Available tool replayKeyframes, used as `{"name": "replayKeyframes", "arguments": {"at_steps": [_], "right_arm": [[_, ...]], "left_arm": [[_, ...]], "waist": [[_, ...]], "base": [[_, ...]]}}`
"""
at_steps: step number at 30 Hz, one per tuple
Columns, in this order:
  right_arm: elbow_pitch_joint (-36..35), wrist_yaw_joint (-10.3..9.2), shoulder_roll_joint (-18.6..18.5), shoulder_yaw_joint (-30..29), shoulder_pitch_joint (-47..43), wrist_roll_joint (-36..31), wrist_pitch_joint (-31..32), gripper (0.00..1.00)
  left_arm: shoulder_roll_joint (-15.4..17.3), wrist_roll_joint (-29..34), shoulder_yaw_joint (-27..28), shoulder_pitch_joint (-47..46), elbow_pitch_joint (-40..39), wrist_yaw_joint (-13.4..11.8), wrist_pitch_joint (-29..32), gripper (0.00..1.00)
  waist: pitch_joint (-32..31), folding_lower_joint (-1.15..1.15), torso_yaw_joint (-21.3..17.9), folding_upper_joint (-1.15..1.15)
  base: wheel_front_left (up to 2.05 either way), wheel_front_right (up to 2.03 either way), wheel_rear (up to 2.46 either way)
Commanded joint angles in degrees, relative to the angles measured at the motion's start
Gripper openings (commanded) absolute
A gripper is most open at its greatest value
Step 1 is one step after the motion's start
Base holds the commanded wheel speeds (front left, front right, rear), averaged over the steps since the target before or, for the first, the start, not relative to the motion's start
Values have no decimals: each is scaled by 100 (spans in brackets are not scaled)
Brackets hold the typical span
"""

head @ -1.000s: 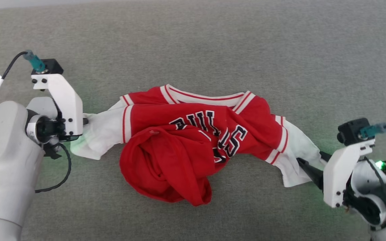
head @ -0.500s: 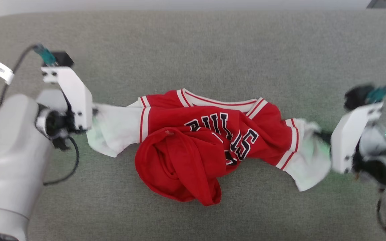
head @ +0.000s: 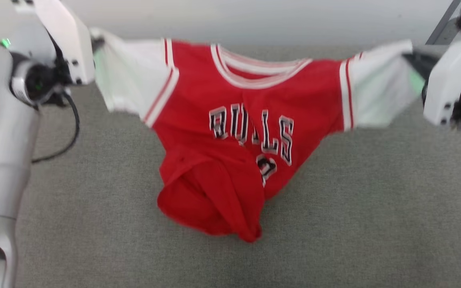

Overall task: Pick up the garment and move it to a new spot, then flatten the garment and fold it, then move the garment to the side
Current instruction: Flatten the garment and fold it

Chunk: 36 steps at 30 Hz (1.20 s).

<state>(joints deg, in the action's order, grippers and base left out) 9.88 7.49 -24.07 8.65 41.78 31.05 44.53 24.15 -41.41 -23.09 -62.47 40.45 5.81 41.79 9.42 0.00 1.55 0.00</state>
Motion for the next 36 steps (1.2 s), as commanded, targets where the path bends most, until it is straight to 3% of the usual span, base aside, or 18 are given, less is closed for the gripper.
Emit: {"name": "replayKeyframes", "arguments": {"at_steps": [1,13,23,29,36], "right_arm": [[47,0,-26,27,133,-20,-95,0],[932,-1,-117,856,1903,-126,-1482,0],[1758,-1,-75,1287,2935,-51,-2240,0],[2271,-1,-71,1485,3297,-155,-2661,0],[3154,-1,49,1720,3999,-439,-3535,0]], "left_arm": [[40,62,32,-123,-37,-42,-61,0],[142,294,196,-1012,-186,-245,-795,0],[97,328,252,-1559,-60,-169,-1217,0],[35,407,203,-1777,40,-80,-1591,0],[-7,703,95,-2311,305,36,-2732,0]], "waist": [[-55,0,-11,0],[-387,0,-143,0],[-412,0,-208,0],[-243,0,-212,0],[384,0,-242,0]], "base": [[0,0,0],[0,0,0],[0,0,0],[0,0,0],[0,0,0]]}}
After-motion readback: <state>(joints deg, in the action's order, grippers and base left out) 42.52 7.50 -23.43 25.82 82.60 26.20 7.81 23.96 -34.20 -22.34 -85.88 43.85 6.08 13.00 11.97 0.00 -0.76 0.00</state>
